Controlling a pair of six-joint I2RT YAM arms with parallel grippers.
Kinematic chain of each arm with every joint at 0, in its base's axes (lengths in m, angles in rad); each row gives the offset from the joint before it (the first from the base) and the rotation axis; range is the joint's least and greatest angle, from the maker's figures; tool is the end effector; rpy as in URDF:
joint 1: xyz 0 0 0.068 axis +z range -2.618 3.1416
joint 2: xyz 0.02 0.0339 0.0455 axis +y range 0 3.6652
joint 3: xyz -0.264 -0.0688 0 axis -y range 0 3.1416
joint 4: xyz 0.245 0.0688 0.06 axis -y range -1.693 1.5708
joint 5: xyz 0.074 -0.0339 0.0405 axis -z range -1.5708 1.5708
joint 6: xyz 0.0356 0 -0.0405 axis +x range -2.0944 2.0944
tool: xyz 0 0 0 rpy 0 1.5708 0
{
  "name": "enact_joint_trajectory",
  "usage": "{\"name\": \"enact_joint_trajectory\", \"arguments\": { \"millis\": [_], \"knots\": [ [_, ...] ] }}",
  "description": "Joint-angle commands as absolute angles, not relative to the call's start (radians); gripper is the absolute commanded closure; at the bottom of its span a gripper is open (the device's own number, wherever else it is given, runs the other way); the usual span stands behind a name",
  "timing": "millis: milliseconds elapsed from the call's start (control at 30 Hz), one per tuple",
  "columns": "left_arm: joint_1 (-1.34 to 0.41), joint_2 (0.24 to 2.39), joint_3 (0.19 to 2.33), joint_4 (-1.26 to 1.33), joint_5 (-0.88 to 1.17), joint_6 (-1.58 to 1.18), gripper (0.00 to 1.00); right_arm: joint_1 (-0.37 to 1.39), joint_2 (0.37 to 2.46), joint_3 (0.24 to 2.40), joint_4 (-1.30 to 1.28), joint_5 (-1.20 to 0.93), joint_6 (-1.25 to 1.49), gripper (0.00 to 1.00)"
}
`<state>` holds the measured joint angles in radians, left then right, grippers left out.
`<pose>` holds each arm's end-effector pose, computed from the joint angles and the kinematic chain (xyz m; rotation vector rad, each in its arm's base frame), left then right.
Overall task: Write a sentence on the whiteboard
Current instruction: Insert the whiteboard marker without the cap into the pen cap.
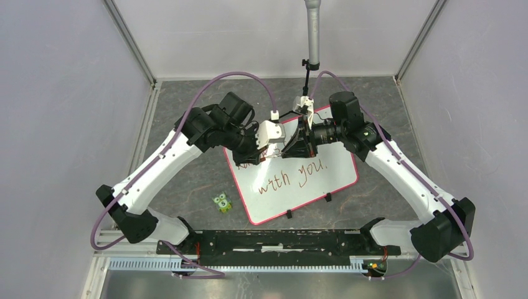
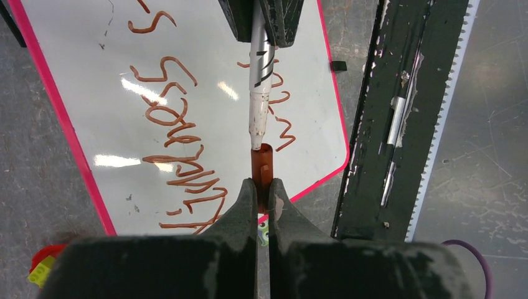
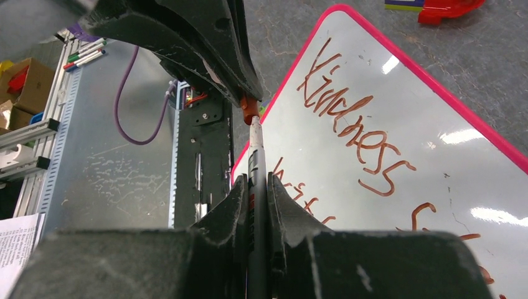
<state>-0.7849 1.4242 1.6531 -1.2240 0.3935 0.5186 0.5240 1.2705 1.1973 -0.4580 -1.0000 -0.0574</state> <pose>0.1776 -0.1967 0.3990 1.6722 1.9428 -0.6061 0.2197 0.1615 0.3604 -1.1689 1.7318 1.3238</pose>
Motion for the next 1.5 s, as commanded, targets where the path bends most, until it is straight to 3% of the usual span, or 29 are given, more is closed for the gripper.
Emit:
{"name": "enact_joint_trajectory", "arguments": {
  "millis": [0,433,1033,1133,1267,1467],
  "knots": [
    [-0.802,1.38,1.646,-1.04,0.493,0.499,0.98,0.549,1.253,1.195,-0.409,-1.044,-0.069,1.0],
    [-0.801,1.408,1.674,-1.005,0.44,0.435,0.98,0.571,1.237,1.205,-0.461,-1.028,-0.125,1.0],
    [-0.914,1.461,1.775,-0.961,0.367,0.517,0.97,0.589,1.268,1.154,-0.301,-1.074,0.047,1.0],
    [-0.91,1.447,1.776,-0.998,0.346,0.528,0.85,0.569,1.267,1.172,-0.312,-1.074,0.037,1.0],
    [-0.842,1.416,1.779,-1.011,0.386,0.522,0.79,0.501,1.275,1.177,-0.273,-1.116,0.091,1.0],
    [-0.686,1.381,1.786,-1.07,0.56,0.51,0.47,0.474,1.27,1.22,-0.266,-1.12,0.097,1.0]
  ]
}}
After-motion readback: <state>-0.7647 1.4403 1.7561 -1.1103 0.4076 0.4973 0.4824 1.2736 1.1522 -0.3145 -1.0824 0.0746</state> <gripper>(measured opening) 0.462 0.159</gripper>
